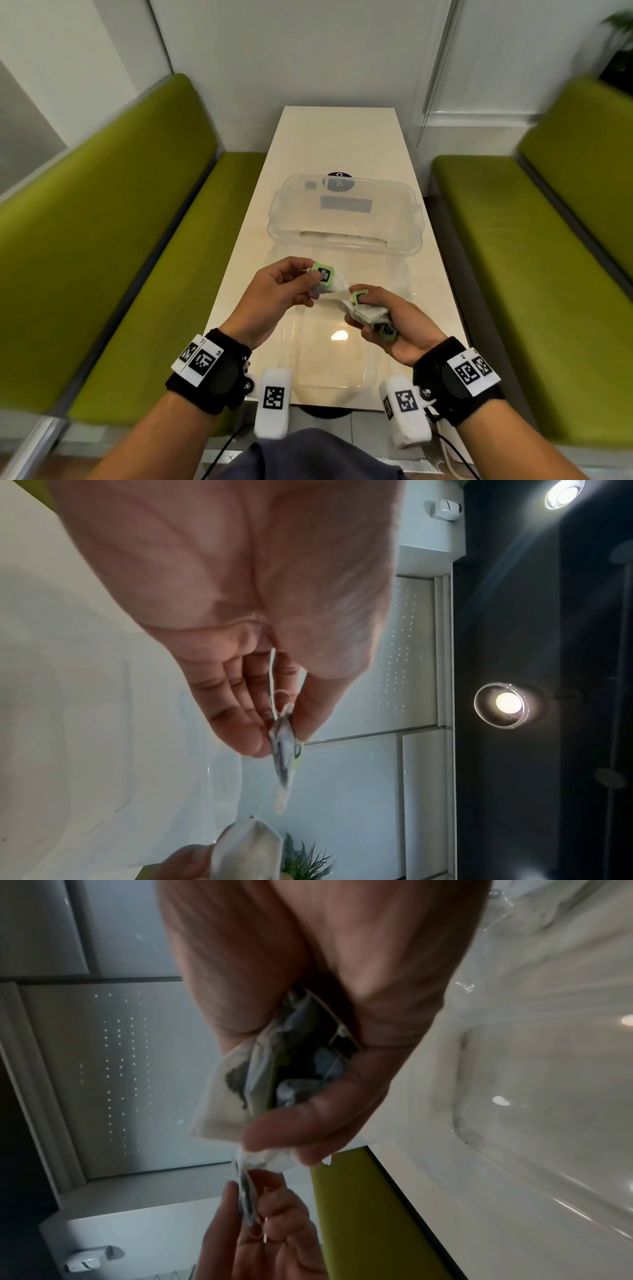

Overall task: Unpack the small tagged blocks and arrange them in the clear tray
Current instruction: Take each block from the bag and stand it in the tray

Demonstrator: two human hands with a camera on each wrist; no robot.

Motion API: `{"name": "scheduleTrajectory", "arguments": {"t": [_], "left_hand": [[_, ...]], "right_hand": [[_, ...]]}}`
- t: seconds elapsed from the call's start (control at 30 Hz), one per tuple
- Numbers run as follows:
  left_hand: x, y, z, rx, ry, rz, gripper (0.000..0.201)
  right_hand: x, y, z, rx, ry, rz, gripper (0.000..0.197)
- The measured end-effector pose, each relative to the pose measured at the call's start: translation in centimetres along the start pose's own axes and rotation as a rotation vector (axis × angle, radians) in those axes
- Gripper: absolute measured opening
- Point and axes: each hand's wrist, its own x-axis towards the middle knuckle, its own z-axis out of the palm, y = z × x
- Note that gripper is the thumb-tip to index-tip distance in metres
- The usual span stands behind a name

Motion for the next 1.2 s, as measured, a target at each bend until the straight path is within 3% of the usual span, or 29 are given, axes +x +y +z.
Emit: {"name": "scheduleTrajectory", "arguments": {"t": [0.07, 0.2, 0.47, 0.7, 0.97, 1.1, 1.2], "left_hand": [[0.1, -0.5, 0.1, -0.003, -0.005, -0.017, 0.024], [0.4, -1.4, 0.3, 0.058, -0.040, -0.016, 0.028], [0.5, -2.4, 1.0, 0.133, 0.018, -0.017, 0.014], [0.7, -2.9, 0.6, 0.113, 0.070, -0.046, 0.013], [0.8, -2.6, -0.4, 0.046, 0.035, -0.069, 0.002], [0.6, -1.8, -0.8, 0.245, -0.075, 0.034, 0.020], [0.6, -1.5, -0.7, 0.495, -0.117, 0.130, 0.018]], "right_hand": [[-0.1, 0.3, 0.2, -0.049, -0.026, 0.023, 0.011], [0.3, 1.3, 0.2, -0.191, -0.044, 0.009, 0.032], [0.6, 1.6, 0.9, -0.269, -0.065, -0.077, 0.055], [1.2, 2.1, 1.6, -0.332, 0.012, -0.186, 0.027], [1.6, 2.0, 1.3, -0.450, 0.047, -0.281, 0.026], [1.4, 1.6, 1.0, -0.525, 0.015, -0.295, 0.019], [1.3, 1.5, 0.8, -0.537, -0.021, -0.294, 0.019]]}}
